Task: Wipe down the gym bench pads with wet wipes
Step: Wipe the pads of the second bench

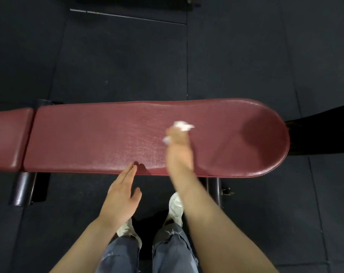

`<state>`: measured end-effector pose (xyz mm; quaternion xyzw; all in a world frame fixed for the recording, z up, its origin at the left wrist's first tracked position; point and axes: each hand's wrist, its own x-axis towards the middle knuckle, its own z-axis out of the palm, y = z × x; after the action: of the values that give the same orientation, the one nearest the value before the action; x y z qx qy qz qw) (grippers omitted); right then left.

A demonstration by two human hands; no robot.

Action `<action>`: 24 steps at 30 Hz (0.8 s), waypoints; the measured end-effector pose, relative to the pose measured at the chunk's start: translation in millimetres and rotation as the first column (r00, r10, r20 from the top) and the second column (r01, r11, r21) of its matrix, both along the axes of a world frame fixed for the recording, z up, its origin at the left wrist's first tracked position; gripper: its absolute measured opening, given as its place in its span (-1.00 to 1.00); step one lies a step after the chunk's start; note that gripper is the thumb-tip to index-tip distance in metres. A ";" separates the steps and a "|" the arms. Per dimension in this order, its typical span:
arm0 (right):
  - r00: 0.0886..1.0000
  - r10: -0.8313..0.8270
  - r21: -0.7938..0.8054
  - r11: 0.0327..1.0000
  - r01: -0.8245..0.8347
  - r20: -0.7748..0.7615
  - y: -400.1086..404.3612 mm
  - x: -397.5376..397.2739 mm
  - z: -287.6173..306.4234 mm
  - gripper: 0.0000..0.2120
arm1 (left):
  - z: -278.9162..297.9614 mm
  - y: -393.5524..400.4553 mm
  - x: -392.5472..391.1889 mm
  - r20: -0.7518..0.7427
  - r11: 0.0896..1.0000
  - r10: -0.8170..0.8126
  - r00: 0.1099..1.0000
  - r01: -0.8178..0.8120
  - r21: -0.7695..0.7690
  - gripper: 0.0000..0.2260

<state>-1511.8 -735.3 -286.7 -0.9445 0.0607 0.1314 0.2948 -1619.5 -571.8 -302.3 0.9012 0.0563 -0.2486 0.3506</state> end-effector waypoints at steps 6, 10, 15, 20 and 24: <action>0.831 0.555 -0.007 0.832 -0.555 0.035 -38.9 2.2 -11.6 -0.61 | -0.2 23.2 -5.2 -0.035 0.998 0.027 0.999 -0.025 0.064 -0.39; 0.991 -0.078 -0.382 0.917 0.116 0.112 -194.6 -4.1 27.3 -0.65 | 1.7 15.4 -4.6 -0.029 1.000 0.005 1.000 -0.004 0.031 -0.39; 0.942 -0.199 -0.512 0.799 0.315 0.270 -204.9 -48.2 15.5 -0.58 | 3.3 4.8 -3.2 -0.003 1.000 -0.026 1.000 0.026 -0.003 -0.39; 0.955 0.203 -0.308 0.914 -0.264 -0.216 5.6 -27.6 -14.5 -0.74 | 1.0 13.7 -7.1 -0.016 1.000 -0.012 1.000 0.012 0.014 -0.39; 0.688 0.724 -0.071 0.685 -0.725 -0.044 -3.6 -30.7 -21.8 -0.49 | 1.2 26.5 -10.3 -0.030 0.999 -0.005 1.000 0.007 0.044 -0.40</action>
<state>-1542.5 -739.0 -308.5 -0.9023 -0.3098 0.2403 0.1791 -1629.8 -545.3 -301.1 0.9050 0.0643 -0.2618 0.3290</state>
